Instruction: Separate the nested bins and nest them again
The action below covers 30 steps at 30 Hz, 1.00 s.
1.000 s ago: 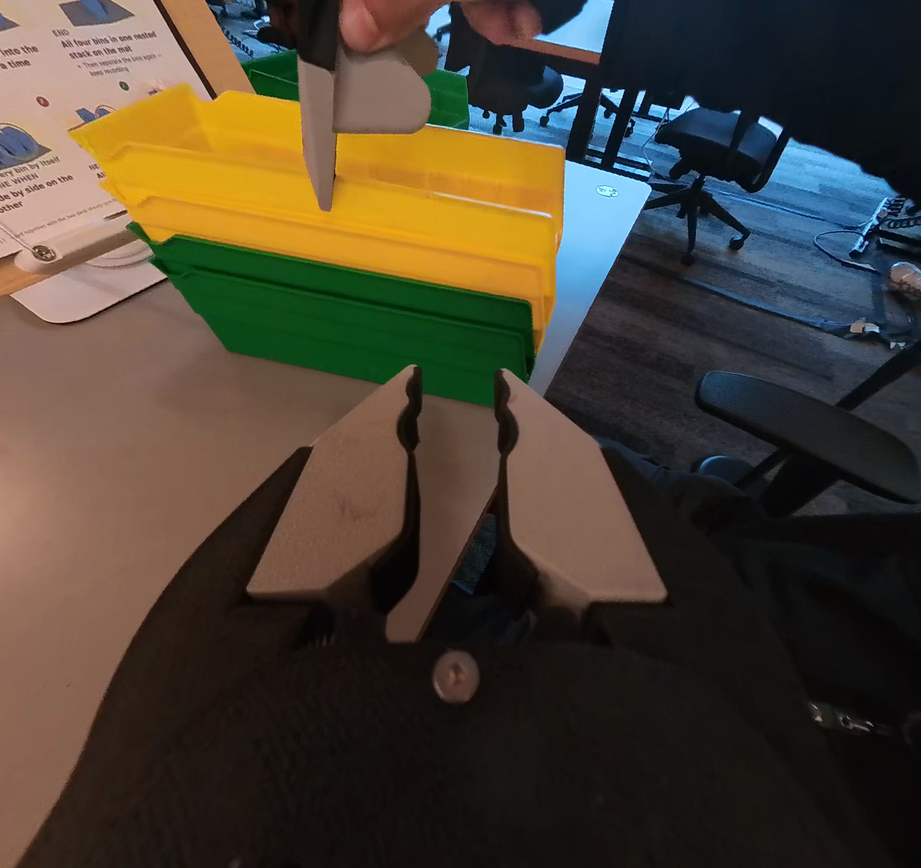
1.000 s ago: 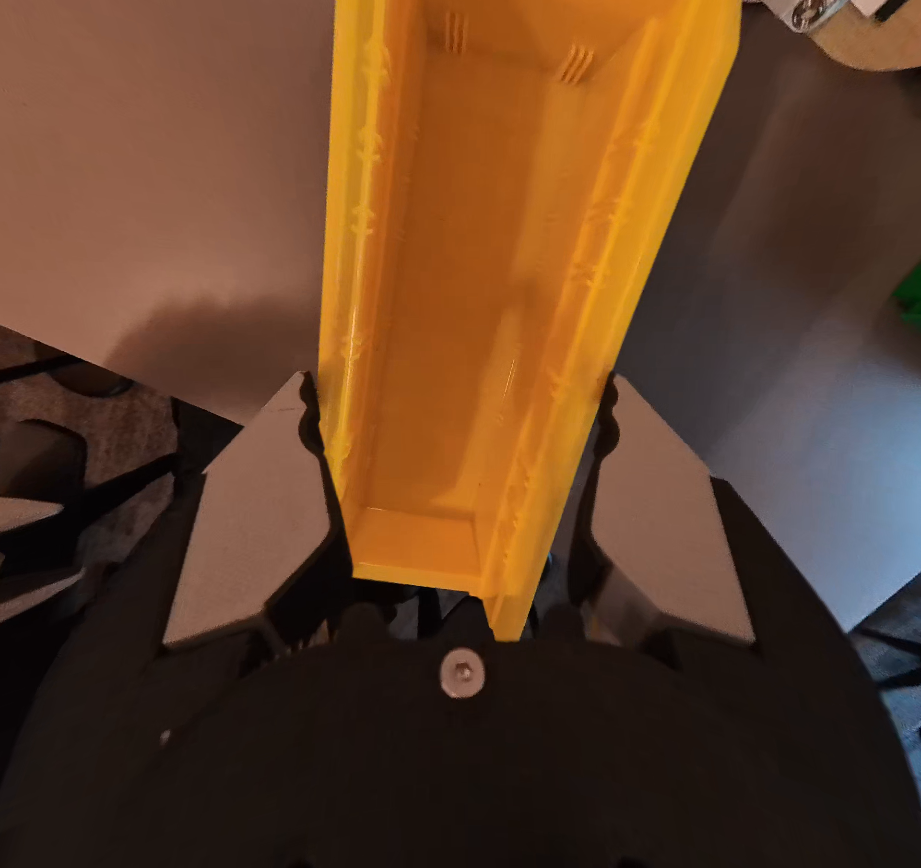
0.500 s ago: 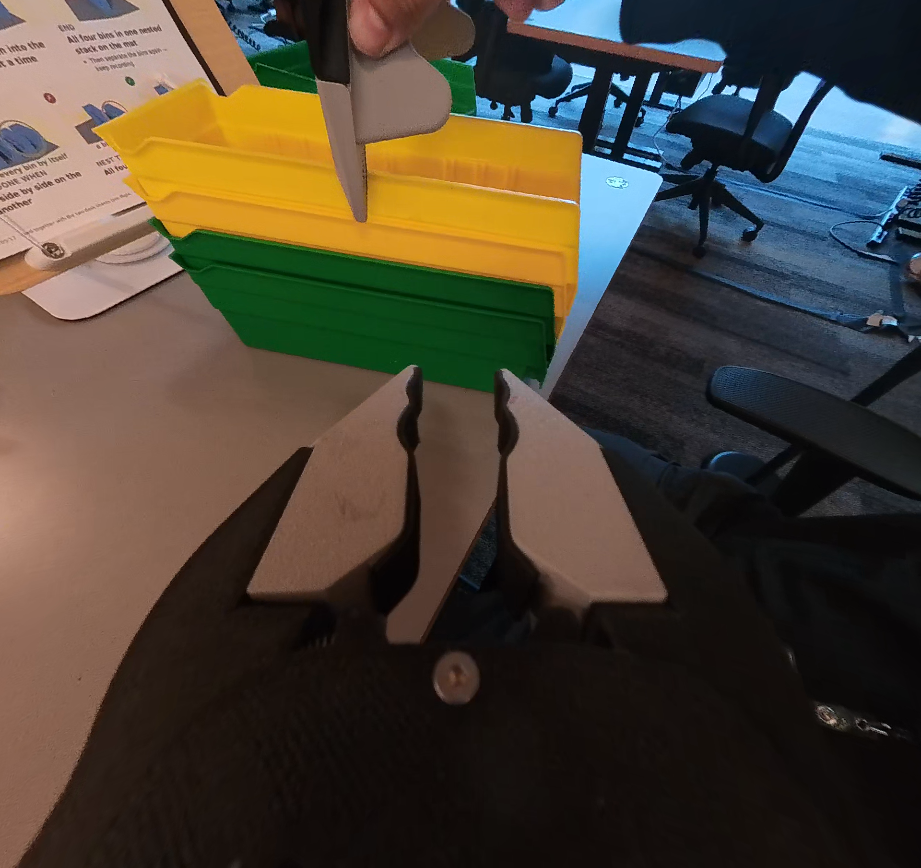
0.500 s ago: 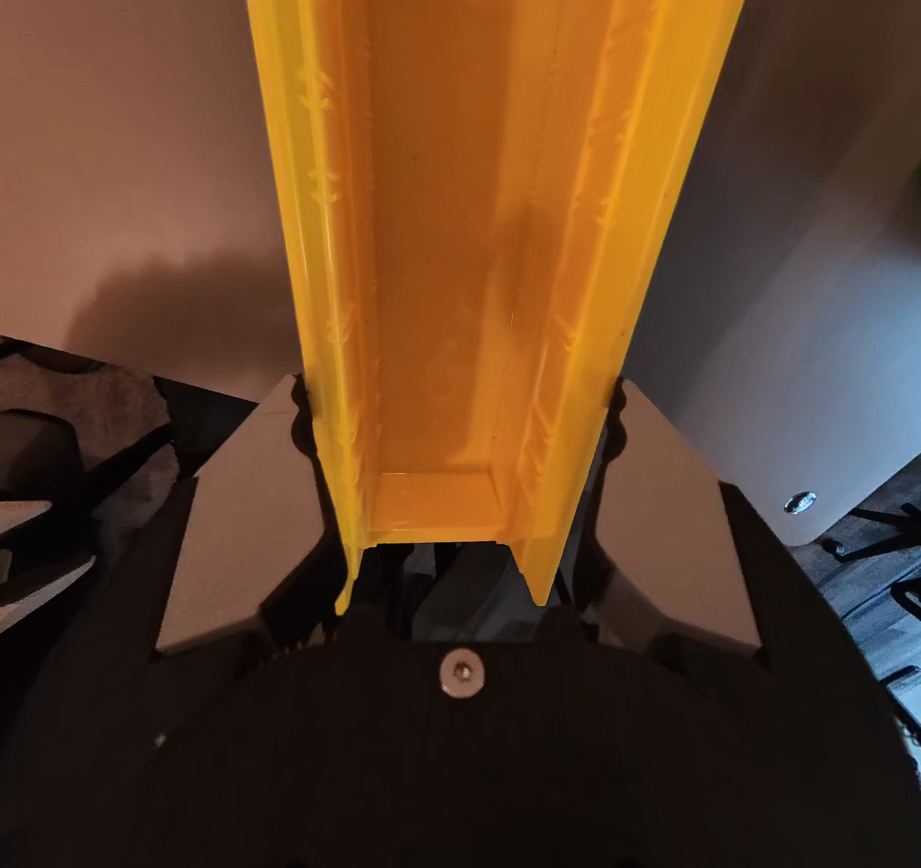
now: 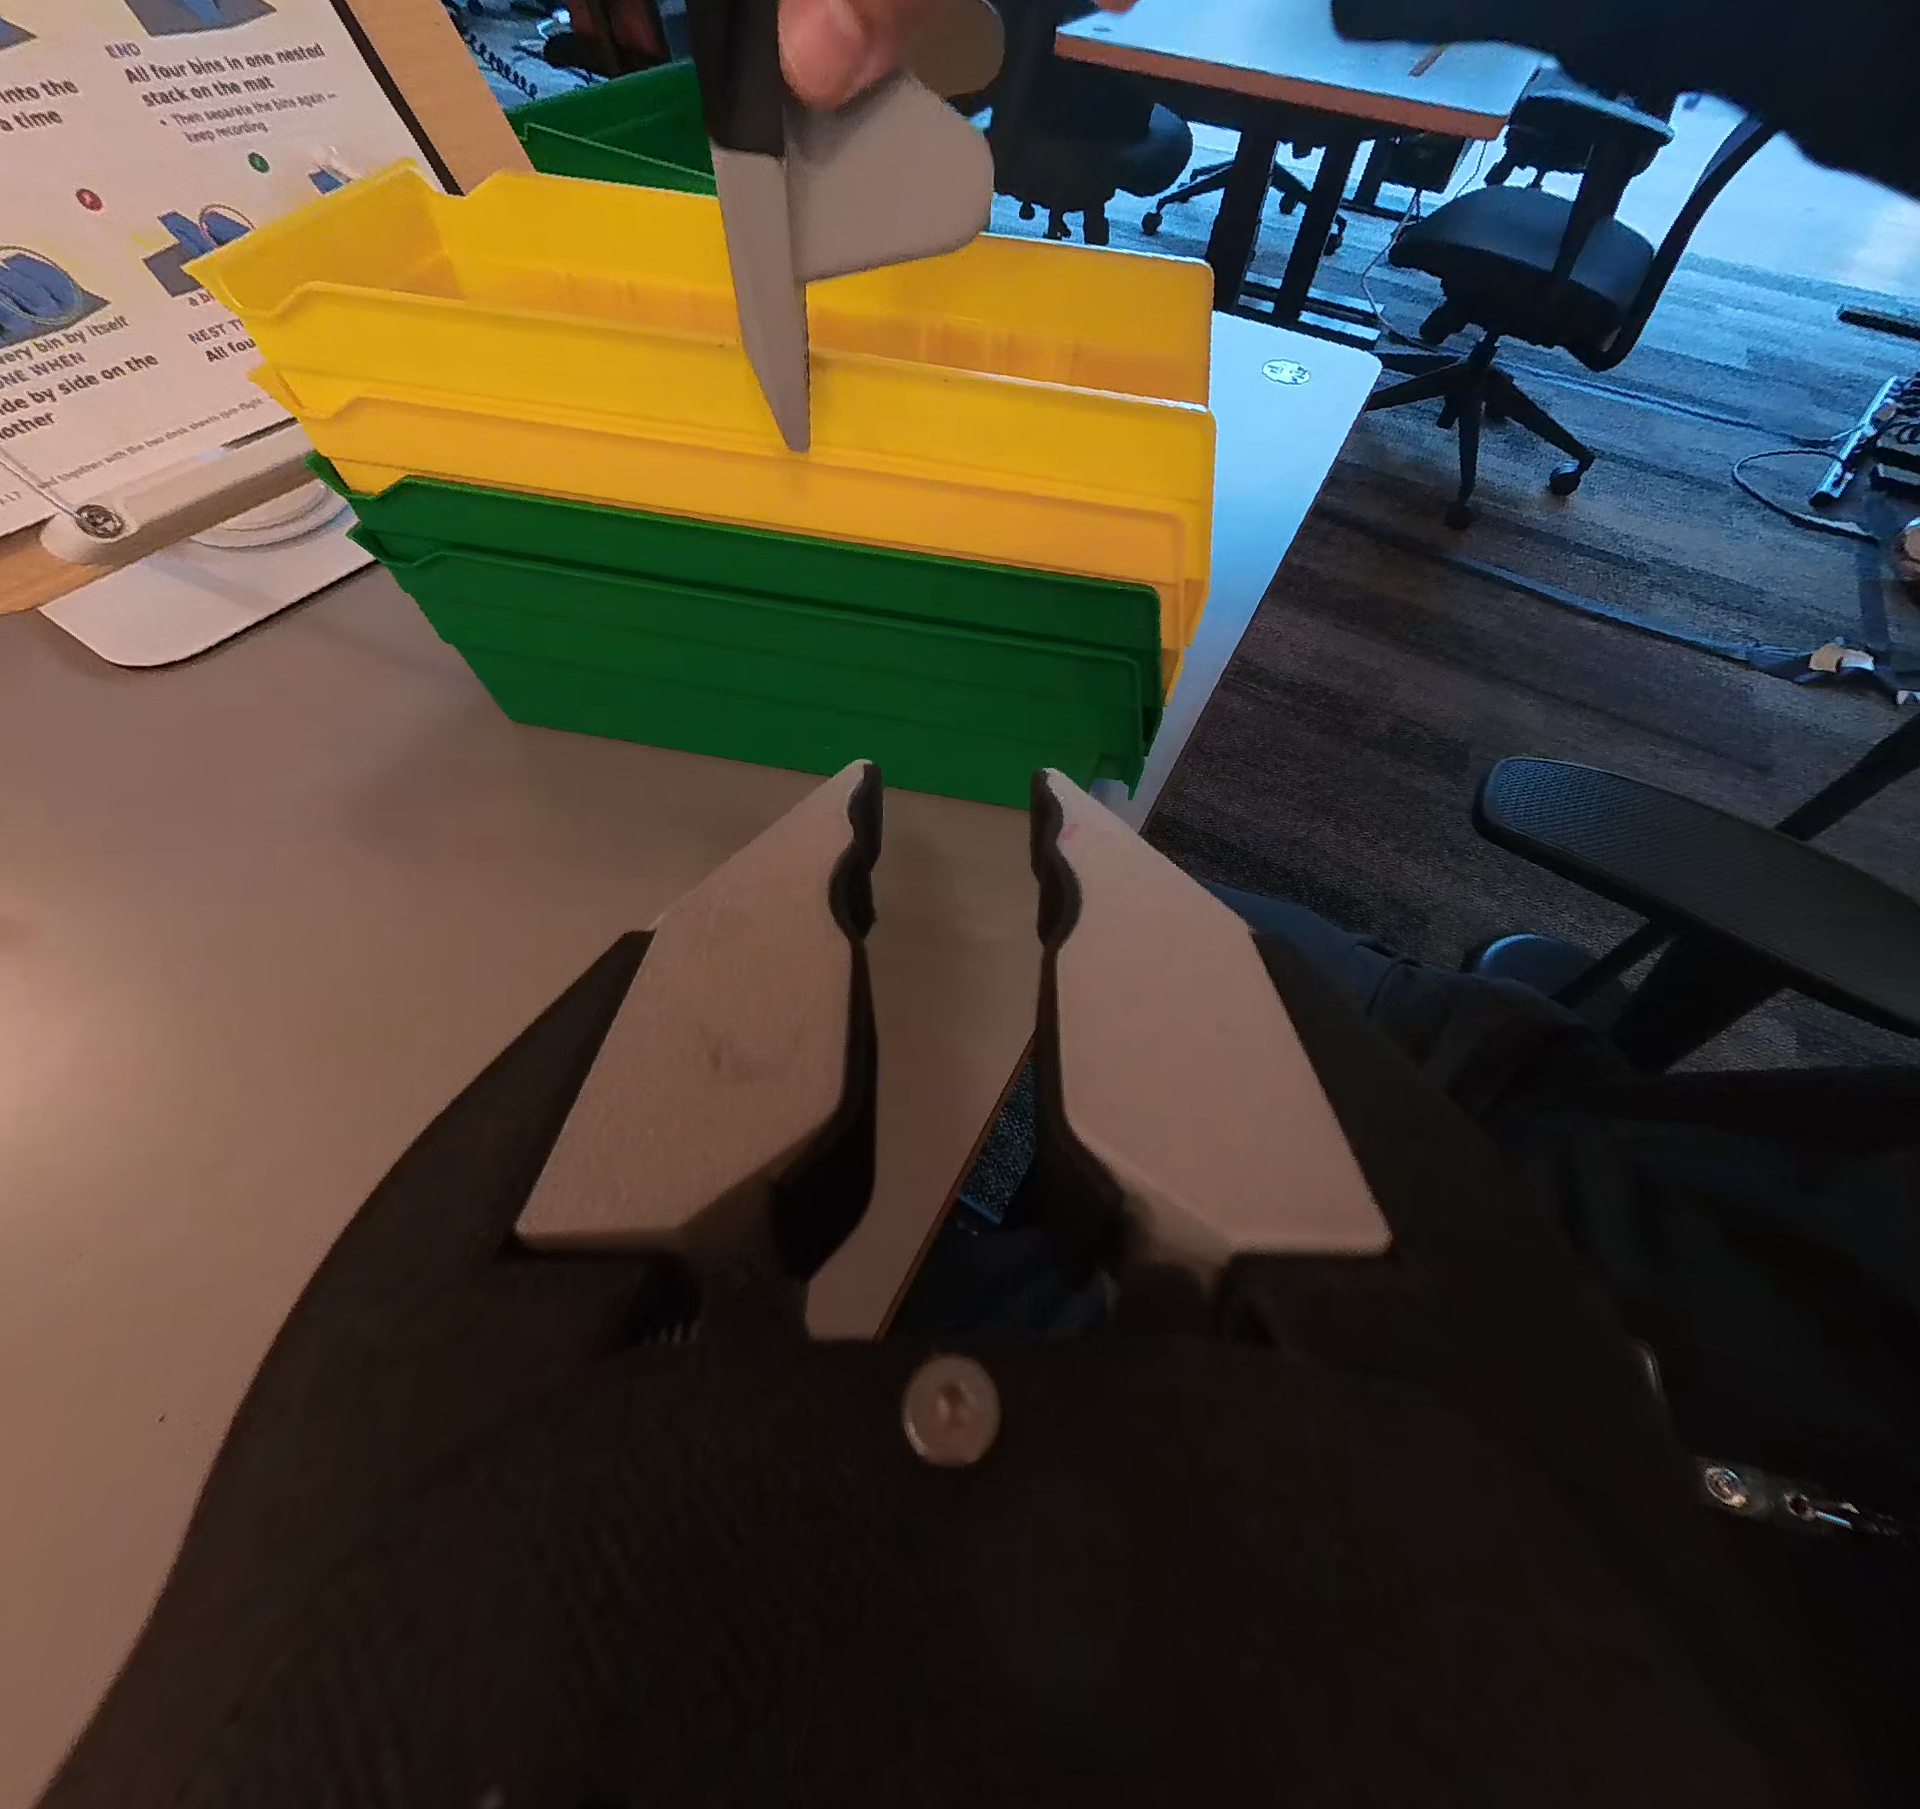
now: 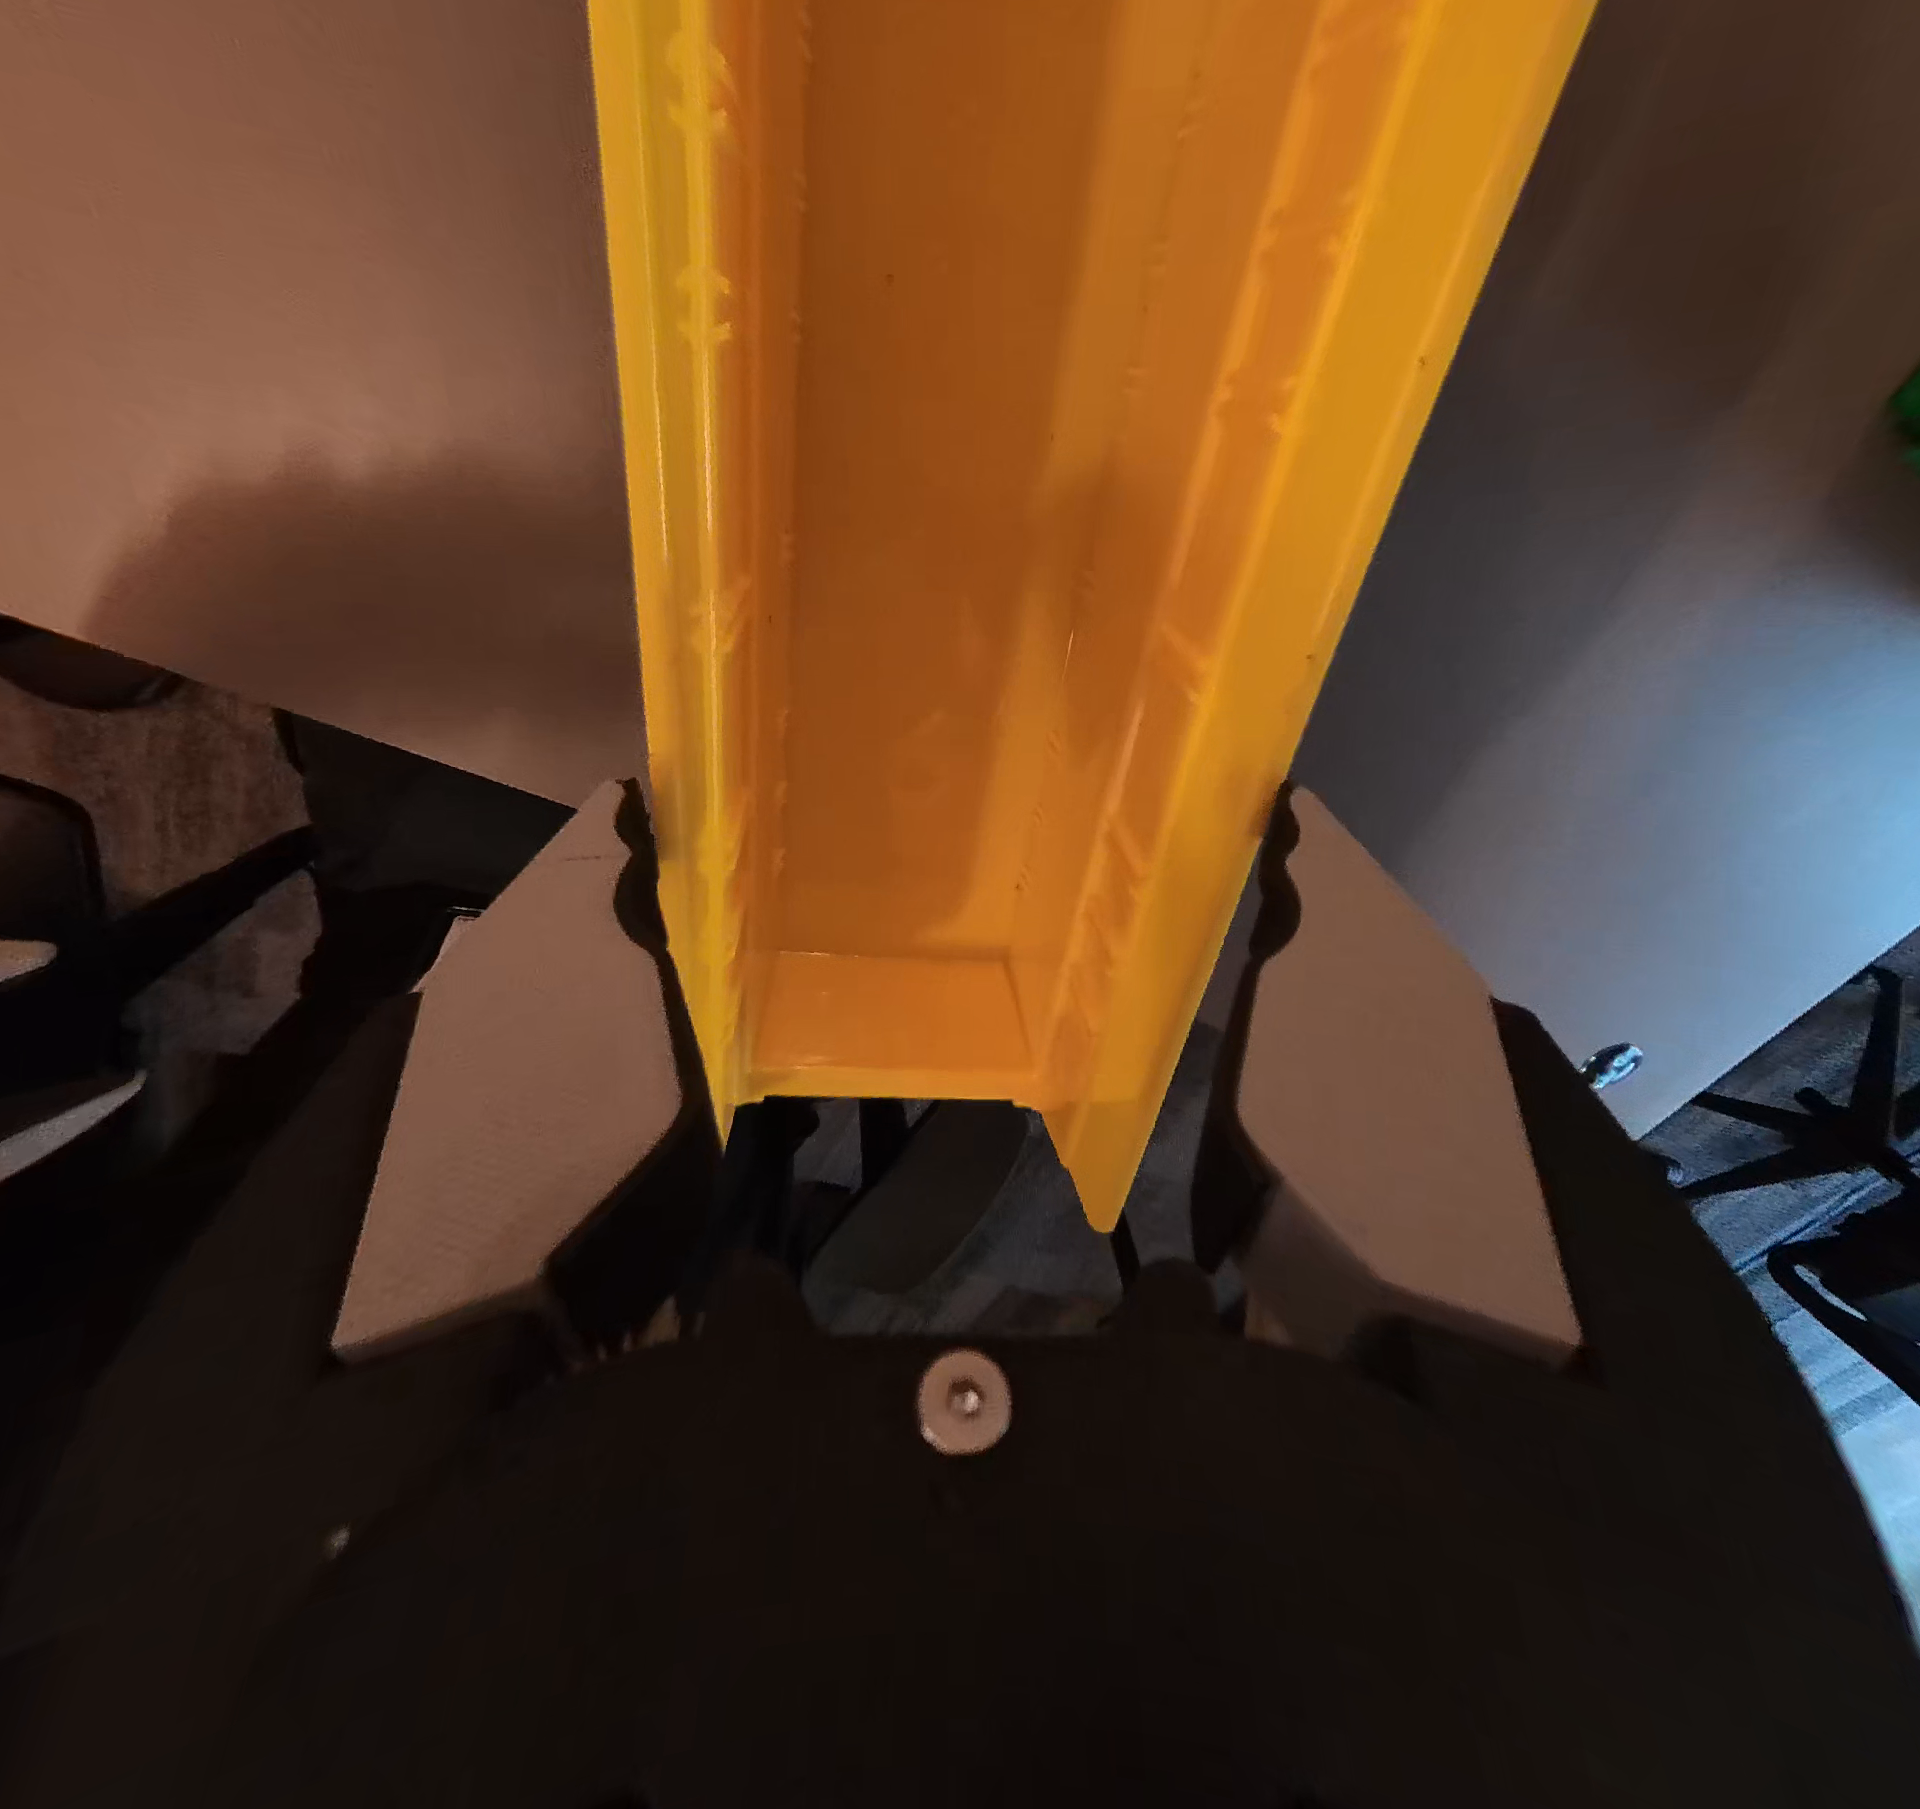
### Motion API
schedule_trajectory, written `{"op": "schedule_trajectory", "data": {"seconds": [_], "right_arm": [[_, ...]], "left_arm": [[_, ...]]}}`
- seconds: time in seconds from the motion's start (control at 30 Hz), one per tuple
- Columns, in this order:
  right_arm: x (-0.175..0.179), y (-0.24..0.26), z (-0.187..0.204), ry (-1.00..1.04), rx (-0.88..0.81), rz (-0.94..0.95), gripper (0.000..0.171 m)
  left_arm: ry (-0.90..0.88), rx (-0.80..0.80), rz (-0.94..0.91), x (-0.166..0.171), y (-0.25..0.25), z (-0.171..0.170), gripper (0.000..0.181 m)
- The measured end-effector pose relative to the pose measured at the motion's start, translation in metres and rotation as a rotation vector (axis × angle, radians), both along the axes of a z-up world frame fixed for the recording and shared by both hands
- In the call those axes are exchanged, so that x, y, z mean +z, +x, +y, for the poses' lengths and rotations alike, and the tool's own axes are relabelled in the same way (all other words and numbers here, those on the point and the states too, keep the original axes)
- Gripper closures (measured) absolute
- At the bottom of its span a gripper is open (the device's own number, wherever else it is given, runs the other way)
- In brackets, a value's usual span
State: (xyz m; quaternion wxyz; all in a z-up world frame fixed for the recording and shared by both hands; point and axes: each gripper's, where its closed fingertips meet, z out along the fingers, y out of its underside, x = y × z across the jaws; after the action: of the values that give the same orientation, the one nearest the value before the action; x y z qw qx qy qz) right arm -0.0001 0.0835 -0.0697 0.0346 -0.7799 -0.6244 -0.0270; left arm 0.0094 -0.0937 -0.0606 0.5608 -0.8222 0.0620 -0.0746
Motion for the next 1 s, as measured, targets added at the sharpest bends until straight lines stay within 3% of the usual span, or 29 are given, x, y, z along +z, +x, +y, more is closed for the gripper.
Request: {"op": "schedule_trajectory", "data": {"seconds": [0.13,0.8,1.0], "right_arm": [[0.0094,0.0,-0.0011,0.006,0.0,0.013,0.064],[0.0018,-0.002,-0.0001,0.026,0.011,0.024,0.057],[0.0042,-0.0018,0.0014,0.032,0.037,0.013,0.073]], "left_arm": [[0.0,-0.002,0.0,0.0001,0.0013,0.0002,0.155],[-0.009,-0.006,0.001,-0.0026,0.0034,0.0017,0.155],[-0.011,-0.005,-0.003,-0.0038,0.0024,0.0022,0.155]]}}
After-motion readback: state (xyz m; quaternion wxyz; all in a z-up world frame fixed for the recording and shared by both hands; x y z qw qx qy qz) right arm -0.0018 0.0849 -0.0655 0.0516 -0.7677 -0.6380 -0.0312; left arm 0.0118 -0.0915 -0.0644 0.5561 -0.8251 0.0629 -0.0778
